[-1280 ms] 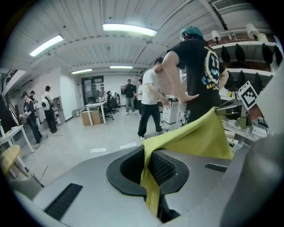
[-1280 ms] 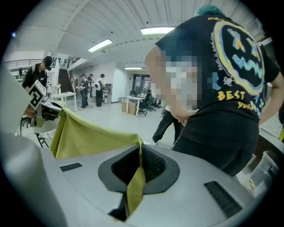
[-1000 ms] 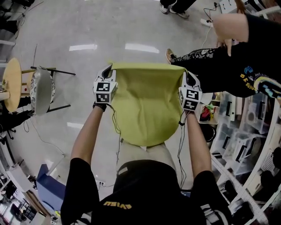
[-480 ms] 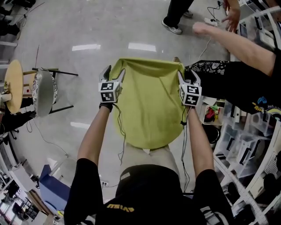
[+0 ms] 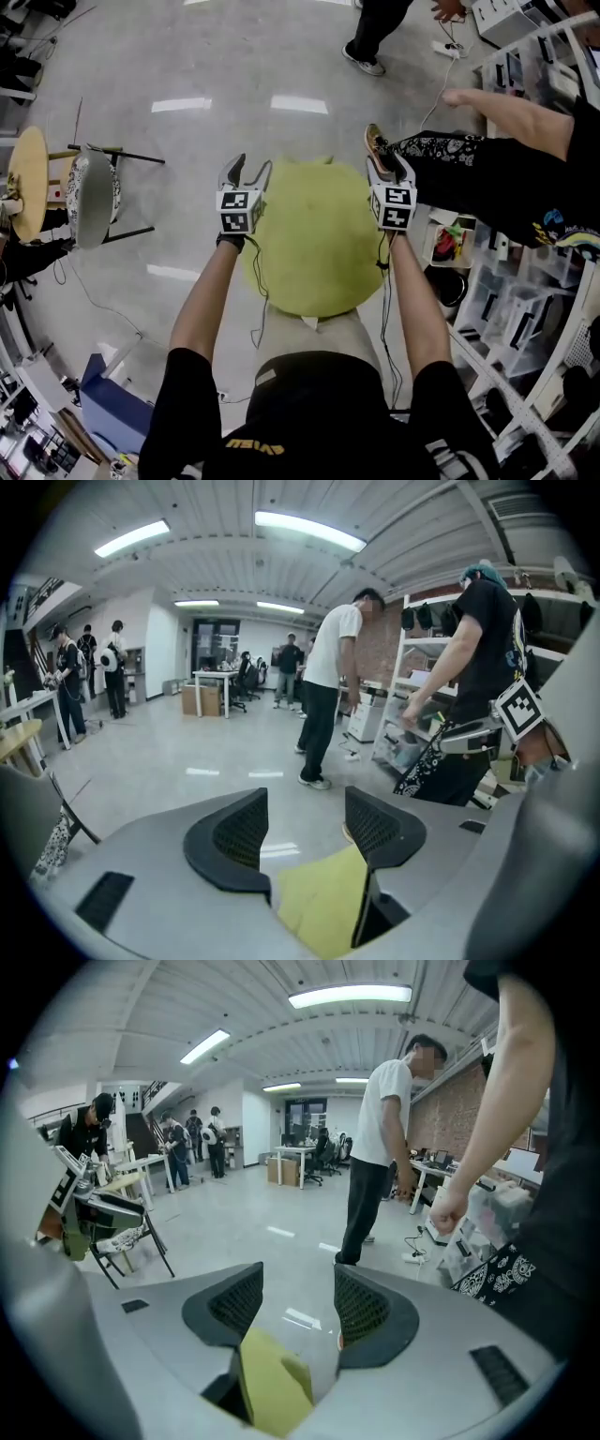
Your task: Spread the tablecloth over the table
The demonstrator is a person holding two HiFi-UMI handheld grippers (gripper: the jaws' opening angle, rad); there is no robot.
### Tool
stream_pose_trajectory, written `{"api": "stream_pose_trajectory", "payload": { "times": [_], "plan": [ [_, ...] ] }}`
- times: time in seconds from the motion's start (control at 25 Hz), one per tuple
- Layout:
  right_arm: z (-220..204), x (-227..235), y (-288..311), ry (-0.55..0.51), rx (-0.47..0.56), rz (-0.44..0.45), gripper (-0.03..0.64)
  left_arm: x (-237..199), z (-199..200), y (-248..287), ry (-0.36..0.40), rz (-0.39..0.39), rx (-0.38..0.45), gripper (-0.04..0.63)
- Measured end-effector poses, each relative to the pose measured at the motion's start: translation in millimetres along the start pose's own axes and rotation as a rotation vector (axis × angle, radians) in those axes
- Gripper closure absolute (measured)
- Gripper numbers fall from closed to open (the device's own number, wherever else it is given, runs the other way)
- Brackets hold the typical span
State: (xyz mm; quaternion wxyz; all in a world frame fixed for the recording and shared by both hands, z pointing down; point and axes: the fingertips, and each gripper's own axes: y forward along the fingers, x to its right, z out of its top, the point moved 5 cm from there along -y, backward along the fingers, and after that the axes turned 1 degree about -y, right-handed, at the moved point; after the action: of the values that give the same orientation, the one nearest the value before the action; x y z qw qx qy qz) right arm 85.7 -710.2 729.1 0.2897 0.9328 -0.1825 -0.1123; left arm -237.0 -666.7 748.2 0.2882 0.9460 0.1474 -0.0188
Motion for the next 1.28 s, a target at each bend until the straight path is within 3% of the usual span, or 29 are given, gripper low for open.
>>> {"api": "stream_pose_trajectory", "payload": {
  "times": [0.2, 0.44, 0.6, 0.76, 0.96, 1.2, 1.28],
  "plan": [
    [2.3, -7.5, -37.7, 0.012, 0.03, -0.011, 0.436, 19.4, 6.4, -39.7, 0.026, 0.005, 0.043, 0.411],
    [-5.0, -38.8, -125.1, 0.108, 0.067, -0.065, 0.565, 45.1, 24.9, -110.8, 0.055, -0.023, 0.152, 0.532],
    [-8.4, -78.2, -196.2, 0.205, 0.094, -0.088, 0.615, 57.4, 33.4, -168.0, 0.003, -0.052, 0.21, 0.569],
    [6.4, -122.7, -253.5, 0.188, 0.174, -0.046, 0.615, 71.1, 27.0, -215.1, -0.057, -0.168, 0.203, 0.577],
    [14.6, -156.7, -315.1, 0.101, 0.235, -0.082, 0.615, 101.1, 25.0, -266.4, -0.079, -0.304, 0.228, 0.577],
    [-5.6, -174.5, -384.1, 0.063, 0.271, -0.038, 0.617, 151.7, 44.6, -330.4, -0.089, -0.259, 0.381, 0.577],
    [-10.9, -173.0, -408.4, 0.066, 0.294, -0.026, 0.617, 171.7, 40.9, -352.6, -0.028, -0.255, 0.405, 0.577]
  ]
}}
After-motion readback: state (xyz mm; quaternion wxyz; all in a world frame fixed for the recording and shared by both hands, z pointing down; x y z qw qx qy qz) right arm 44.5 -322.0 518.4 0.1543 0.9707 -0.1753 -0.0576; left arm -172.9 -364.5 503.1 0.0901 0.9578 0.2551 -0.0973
